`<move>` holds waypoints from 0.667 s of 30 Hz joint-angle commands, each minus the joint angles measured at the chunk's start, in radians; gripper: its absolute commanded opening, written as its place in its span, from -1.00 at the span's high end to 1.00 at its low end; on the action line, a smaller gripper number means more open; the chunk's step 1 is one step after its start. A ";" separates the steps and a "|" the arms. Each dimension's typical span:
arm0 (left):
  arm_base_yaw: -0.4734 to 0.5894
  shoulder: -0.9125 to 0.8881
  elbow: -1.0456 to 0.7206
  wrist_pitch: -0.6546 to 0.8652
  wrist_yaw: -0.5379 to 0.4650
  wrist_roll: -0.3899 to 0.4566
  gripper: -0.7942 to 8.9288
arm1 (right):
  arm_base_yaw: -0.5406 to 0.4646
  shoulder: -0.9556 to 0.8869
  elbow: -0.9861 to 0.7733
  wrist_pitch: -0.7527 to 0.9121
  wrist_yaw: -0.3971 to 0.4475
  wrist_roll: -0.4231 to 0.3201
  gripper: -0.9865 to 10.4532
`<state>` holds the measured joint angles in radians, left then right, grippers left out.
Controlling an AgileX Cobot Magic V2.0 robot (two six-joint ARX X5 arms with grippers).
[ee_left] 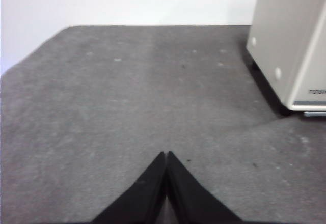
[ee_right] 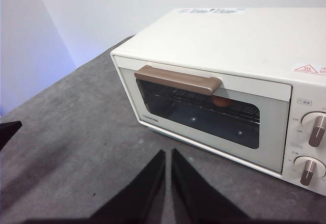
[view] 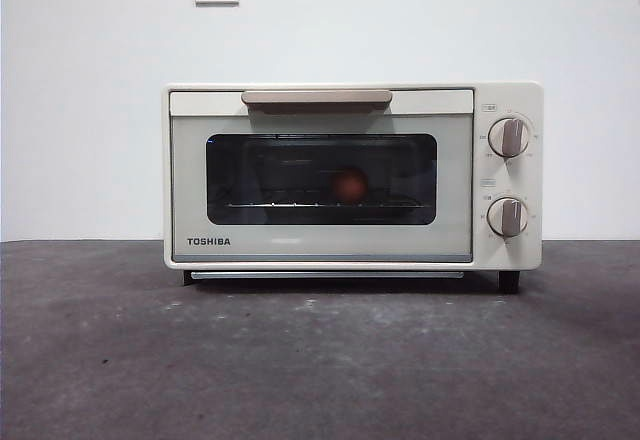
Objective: Eggoven
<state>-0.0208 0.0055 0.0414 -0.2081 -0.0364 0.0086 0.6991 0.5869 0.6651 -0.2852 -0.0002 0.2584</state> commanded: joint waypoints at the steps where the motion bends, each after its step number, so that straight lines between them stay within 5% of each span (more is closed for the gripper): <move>1: 0.002 -0.003 -0.024 -0.007 0.012 -0.010 0.82 | 0.007 0.004 0.008 0.016 0.002 -0.009 0.82; 20: 0.002 -0.002 -0.024 -0.002 0.018 -0.044 0.82 | 0.007 0.004 0.008 0.016 0.001 -0.008 0.82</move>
<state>-0.0200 0.0044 0.0368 -0.1978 -0.0216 -0.0284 0.6991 0.5865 0.6651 -0.2798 0.0002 0.2584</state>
